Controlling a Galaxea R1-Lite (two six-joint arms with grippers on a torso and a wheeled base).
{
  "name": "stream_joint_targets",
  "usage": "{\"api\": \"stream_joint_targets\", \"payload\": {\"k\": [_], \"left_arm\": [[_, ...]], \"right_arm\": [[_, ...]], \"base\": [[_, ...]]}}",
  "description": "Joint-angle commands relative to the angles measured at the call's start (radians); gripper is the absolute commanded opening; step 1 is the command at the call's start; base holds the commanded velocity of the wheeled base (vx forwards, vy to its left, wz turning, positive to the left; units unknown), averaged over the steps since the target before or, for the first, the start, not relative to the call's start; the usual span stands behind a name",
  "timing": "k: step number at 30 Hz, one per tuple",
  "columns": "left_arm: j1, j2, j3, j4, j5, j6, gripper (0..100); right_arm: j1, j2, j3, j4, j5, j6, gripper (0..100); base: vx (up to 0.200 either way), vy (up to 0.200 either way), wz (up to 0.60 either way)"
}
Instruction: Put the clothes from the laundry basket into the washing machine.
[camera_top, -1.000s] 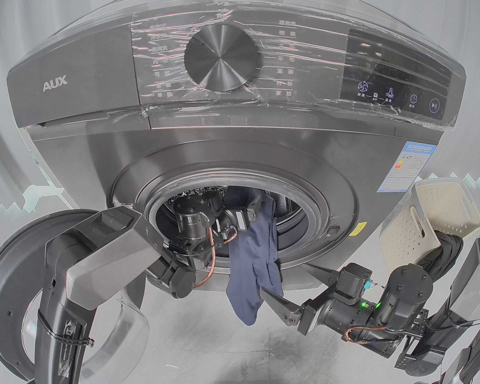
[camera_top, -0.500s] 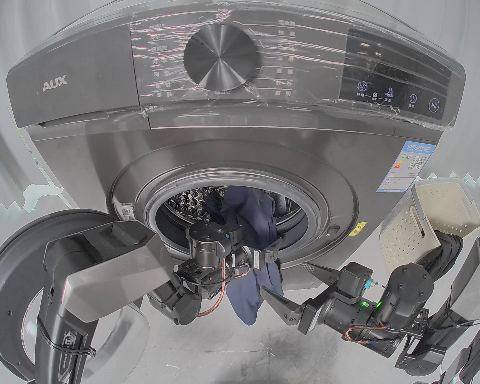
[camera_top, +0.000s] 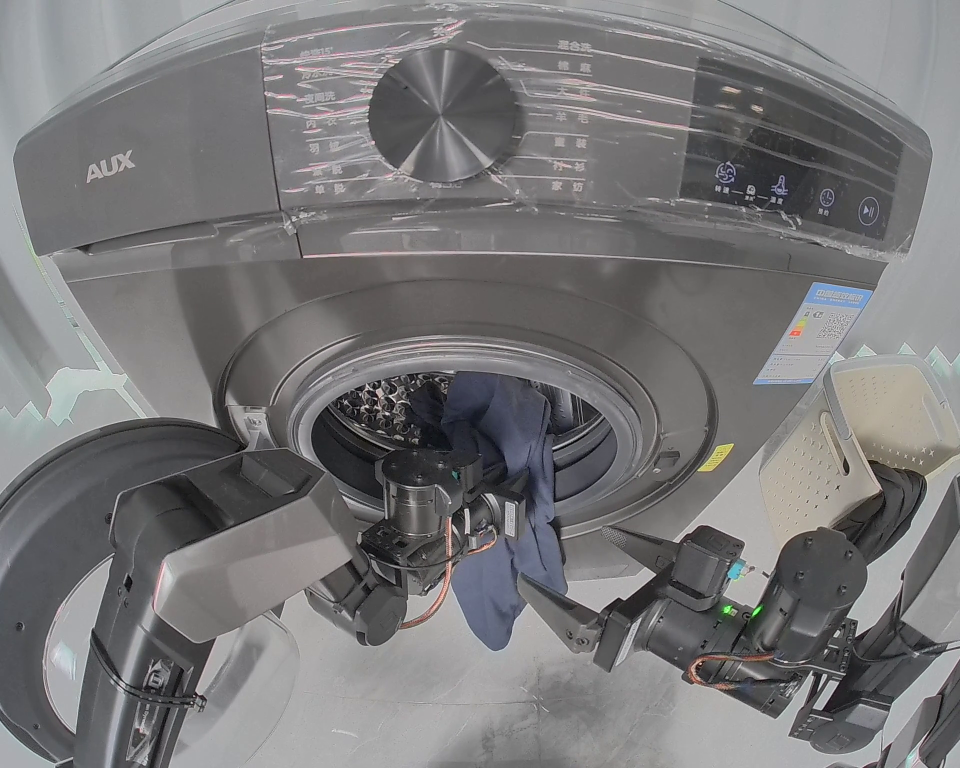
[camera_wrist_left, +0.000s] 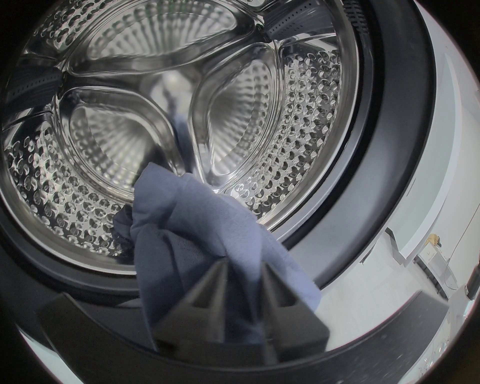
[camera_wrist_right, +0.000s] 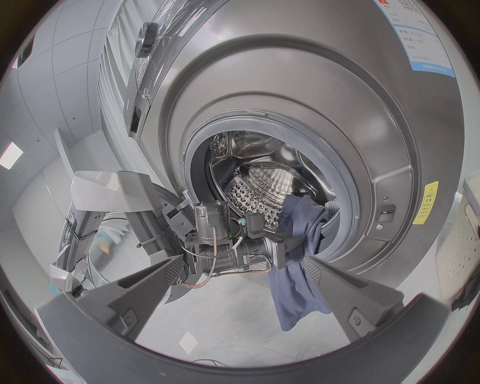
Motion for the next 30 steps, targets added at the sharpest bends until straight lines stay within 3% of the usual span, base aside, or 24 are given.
{"api": "stream_joint_targets", "payload": {"k": [1,8,12,21,22,30], "left_arm": [[0.008,0.007,-0.037,-0.006,0.000,-0.007,0],[0.060,0.008,-0.181,0.010,0.082,-0.012,0],[0.101,0.013,-0.288,0.017,0.132,-0.036,0],[0.095,0.024,-0.308,0.014,0.144,-0.047,0],[0.094,0.022,-0.305,0.014,0.144,-0.049,100],[0.057,-0.048,-0.143,0.062,0.128,-0.053,100]], "right_arm": [[0.000,0.000,0.000,0.000,0.000,0.000,100],[0.000,0.000,0.000,0.000,0.001,0.000,100],[0.000,0.000,0.000,0.000,0.000,0.000,100],[0.000,0.000,0.000,0.000,0.000,0.000,100],[0.000,0.000,0.000,0.000,0.000,0.000,100],[0.000,0.001,0.000,0.000,0.000,0.000,100]], "base": [[0.000,0.000,0.00],[0.000,0.000,0.00],[0.000,0.000,0.00],[0.000,0.000,0.00],[0.000,0.000,0.00],[0.000,0.000,0.00]]}}
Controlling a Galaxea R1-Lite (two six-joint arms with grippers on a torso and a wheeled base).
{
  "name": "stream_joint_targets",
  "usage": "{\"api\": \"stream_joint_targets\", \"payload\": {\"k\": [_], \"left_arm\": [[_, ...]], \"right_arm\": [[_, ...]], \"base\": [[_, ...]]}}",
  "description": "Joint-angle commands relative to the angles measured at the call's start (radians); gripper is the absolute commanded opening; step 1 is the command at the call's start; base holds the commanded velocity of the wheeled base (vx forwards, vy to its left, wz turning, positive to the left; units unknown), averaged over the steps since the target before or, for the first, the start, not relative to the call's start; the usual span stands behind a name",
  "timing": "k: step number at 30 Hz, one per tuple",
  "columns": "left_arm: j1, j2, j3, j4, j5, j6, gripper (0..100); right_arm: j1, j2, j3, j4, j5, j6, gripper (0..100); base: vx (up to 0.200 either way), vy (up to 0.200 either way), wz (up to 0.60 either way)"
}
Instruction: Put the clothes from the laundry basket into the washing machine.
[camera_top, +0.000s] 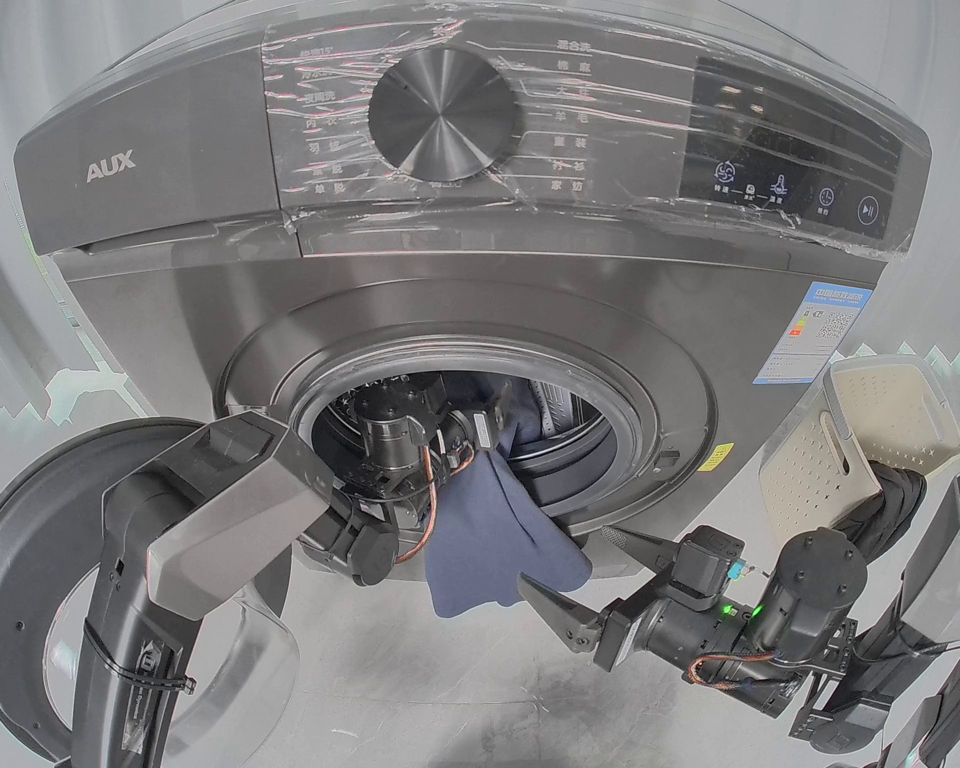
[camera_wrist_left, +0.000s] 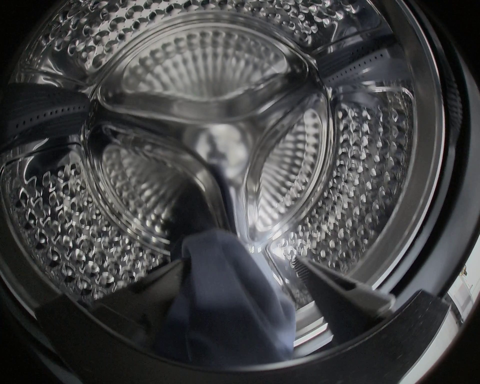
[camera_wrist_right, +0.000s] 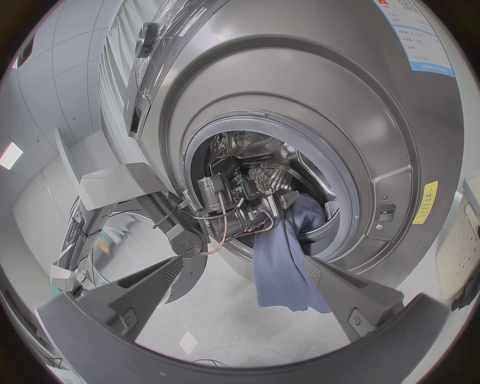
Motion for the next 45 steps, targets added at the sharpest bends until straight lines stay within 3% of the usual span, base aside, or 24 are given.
{"api": "stream_joint_targets", "payload": {"k": [1,12,21,22,30,33,38,45], "left_arm": [[-0.030,-0.074,0.123,0.055,-0.007,0.002,100],[-0.075,-0.110,0.258,0.096,-0.049,0.021,100],[-0.070,-0.077,0.285,0.131,-0.055,0.068,100],[-0.067,-0.074,0.282,0.140,-0.055,0.068,0],[-0.055,-0.067,0.249,0.139,-0.056,0.063,0],[-0.055,-0.061,0.176,0.133,-0.041,0.044,0],[-0.053,-0.034,0.015,0.105,0.003,-0.022,0],[-0.041,0.045,-0.181,0.061,0.040,-0.030,0]], "right_arm": [[0.000,0.001,0.000,0.000,-0.001,0.000,100],[0.000,0.000,0.000,0.000,-0.001,0.000,100],[0.000,-0.002,0.000,-0.001,-0.001,0.000,100],[0.000,-0.002,0.000,-0.001,-0.001,0.000,100],[0.003,-0.007,-0.002,-0.001,-0.001,0.000,100],[0.008,-0.007,-0.007,-0.001,-0.001,0.000,100],[0.009,-0.007,-0.007,-0.001,-0.002,0.000,100],[0.008,-0.008,-0.007,-0.001,-0.002,0.000,100]], "base": [[0.000,0.000,0.00],[0.000,0.000,0.00],[0.000,0.000,0.00],[0.000,0.000,0.00],[0.000,0.000,0.00],[0.000,0.000,0.00],[0.000,0.000,0.00],[0.000,0.000,0.00]]}}
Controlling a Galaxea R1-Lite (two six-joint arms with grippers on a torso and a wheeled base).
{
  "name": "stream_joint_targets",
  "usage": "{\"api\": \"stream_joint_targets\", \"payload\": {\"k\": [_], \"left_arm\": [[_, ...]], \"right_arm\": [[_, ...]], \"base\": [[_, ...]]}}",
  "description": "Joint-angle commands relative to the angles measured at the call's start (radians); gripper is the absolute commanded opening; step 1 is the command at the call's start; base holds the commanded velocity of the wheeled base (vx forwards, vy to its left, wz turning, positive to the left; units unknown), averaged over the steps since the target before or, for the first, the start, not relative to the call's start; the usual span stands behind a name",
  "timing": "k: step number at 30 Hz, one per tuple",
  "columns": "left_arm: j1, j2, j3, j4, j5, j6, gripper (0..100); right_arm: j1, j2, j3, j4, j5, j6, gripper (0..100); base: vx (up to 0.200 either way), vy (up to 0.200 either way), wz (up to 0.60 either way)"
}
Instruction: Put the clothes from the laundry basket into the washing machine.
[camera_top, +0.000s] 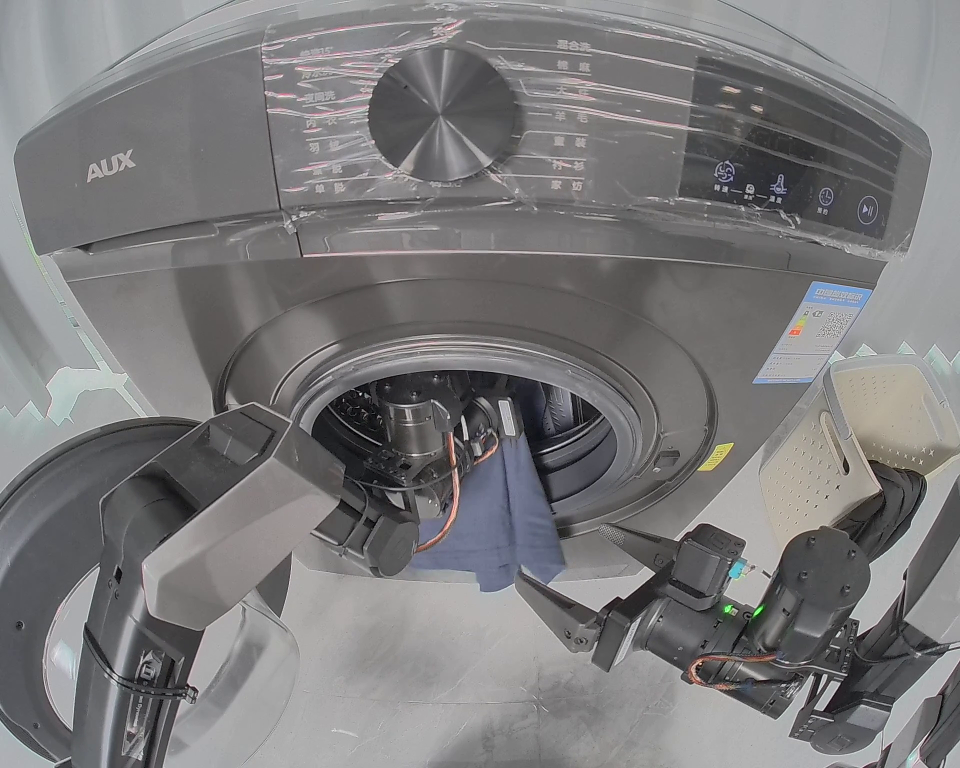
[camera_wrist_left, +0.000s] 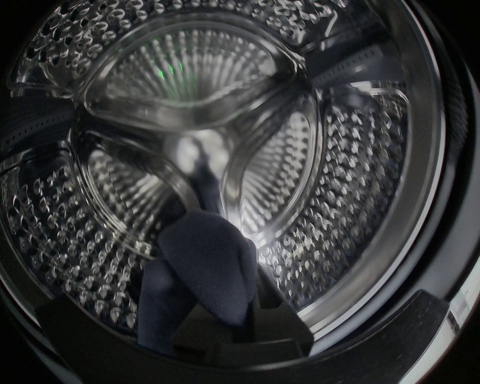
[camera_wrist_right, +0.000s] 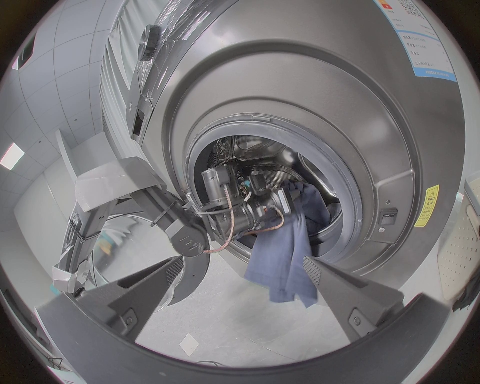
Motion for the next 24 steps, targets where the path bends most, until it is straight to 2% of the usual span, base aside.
{"api": "stream_joint_targets", "payload": {"k": [1,9,10,13,20,24], "left_arm": [[0.009,0.075,-0.143,-0.018,0.027,-0.013,0],[0.011,0.094,-0.146,-0.018,0.036,-0.011,0],[0.011,0.097,-0.145,-0.018,0.036,-0.011,100],[0.015,0.095,-0.137,-0.018,0.036,-0.013,100],[0.005,0.028,-0.005,-0.011,0.021,-0.011,100],[-0.021,-0.040,0.156,-0.008,-0.028,-0.010,100]], "right_arm": [[0.000,-0.001,-0.001,-0.001,0.000,0.000,100],[0.000,-0.001,-0.002,-0.001,0.000,0.000,100],[0.000,-0.001,-0.001,-0.001,0.000,0.000,100],[0.000,-0.001,-0.001,-0.001,0.000,0.000,100],[0.000,-0.001,-0.001,-0.001,0.000,0.000,100],[0.000,-0.001,-0.001,-0.001,0.000,0.000,100]], "base": [[0.000,0.000,0.00],[0.000,0.000,0.00],[0.000,0.000,0.00],[0.000,0.000,0.00],[0.000,0.000,0.00],[0.000,0.000,0.00]]}}
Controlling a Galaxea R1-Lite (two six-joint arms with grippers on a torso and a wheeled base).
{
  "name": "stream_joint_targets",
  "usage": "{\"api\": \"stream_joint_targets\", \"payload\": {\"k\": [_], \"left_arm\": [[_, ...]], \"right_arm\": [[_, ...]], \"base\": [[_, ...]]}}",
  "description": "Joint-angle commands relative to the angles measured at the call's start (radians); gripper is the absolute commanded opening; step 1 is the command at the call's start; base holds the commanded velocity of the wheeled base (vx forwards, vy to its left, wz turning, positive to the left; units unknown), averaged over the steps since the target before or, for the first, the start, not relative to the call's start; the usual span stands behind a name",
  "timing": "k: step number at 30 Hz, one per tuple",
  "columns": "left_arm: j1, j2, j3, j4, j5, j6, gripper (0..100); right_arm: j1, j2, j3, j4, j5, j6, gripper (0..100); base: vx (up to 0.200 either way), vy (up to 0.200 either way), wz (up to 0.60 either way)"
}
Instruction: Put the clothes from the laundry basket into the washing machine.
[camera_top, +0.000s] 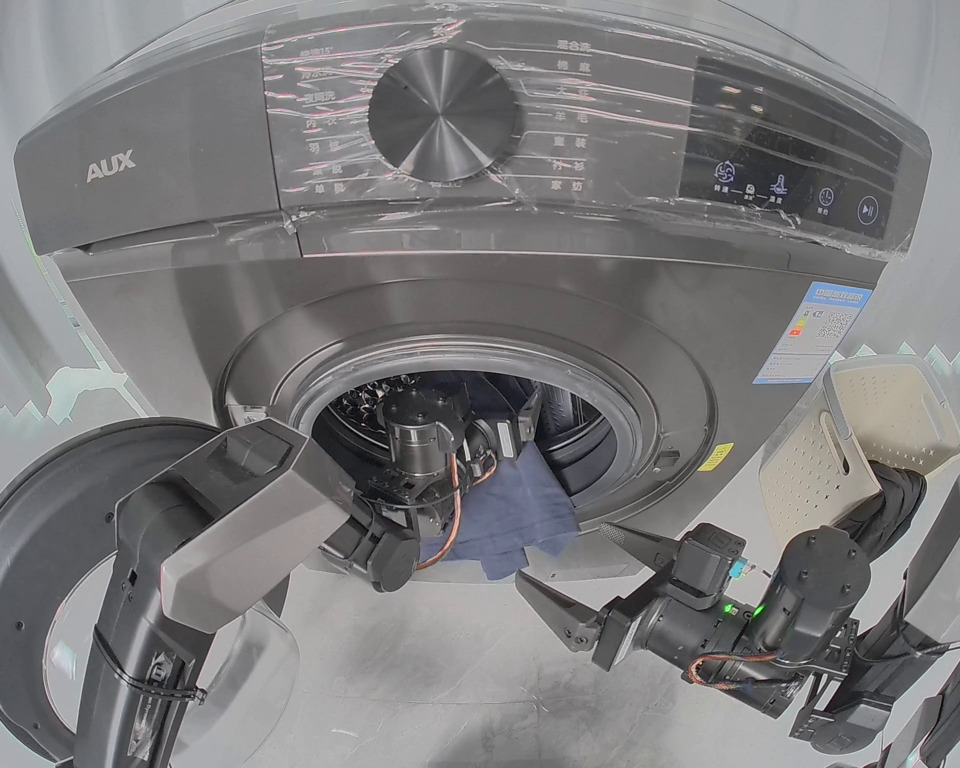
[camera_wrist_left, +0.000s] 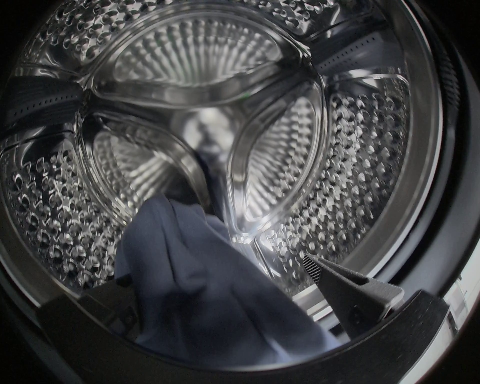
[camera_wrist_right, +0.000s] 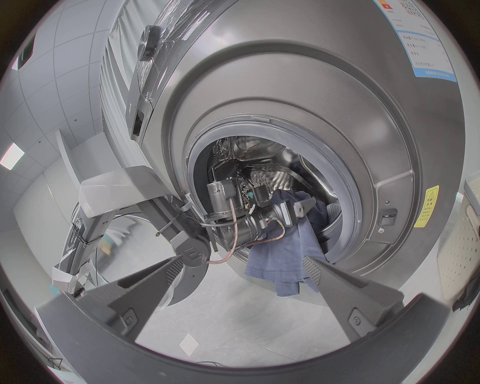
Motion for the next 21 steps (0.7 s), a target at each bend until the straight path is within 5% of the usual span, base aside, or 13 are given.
{"api": "stream_joint_targets", "payload": {"k": [1,7,18,19,21], "left_arm": [[-0.029,-0.095,0.174,0.007,-0.055,0.001,100],[-0.040,-0.115,0.310,0.024,-0.093,0.013,100],[-0.040,-0.072,0.306,0.024,-0.099,0.030,100],[-0.040,-0.072,0.306,0.024,-0.099,0.030,0],[-0.040,-0.053,0.291,0.022,-0.099,0.032,0]], "right_arm": [[0.000,0.000,0.000,-0.001,0.000,0.000,100],[0.000,0.000,-0.001,-0.001,0.000,0.000,100],[0.004,-0.002,-0.001,-0.001,0.000,0.002,100],[0.004,-0.002,-0.001,-0.001,0.000,0.002,100],[0.005,0.000,-0.001,-0.001,0.000,0.002,100]], "base": [[0.000,0.000,0.00],[0.000,0.000,0.00],[0.000,0.000,0.00],[0.000,0.000,0.00],[0.000,0.000,0.00]]}}
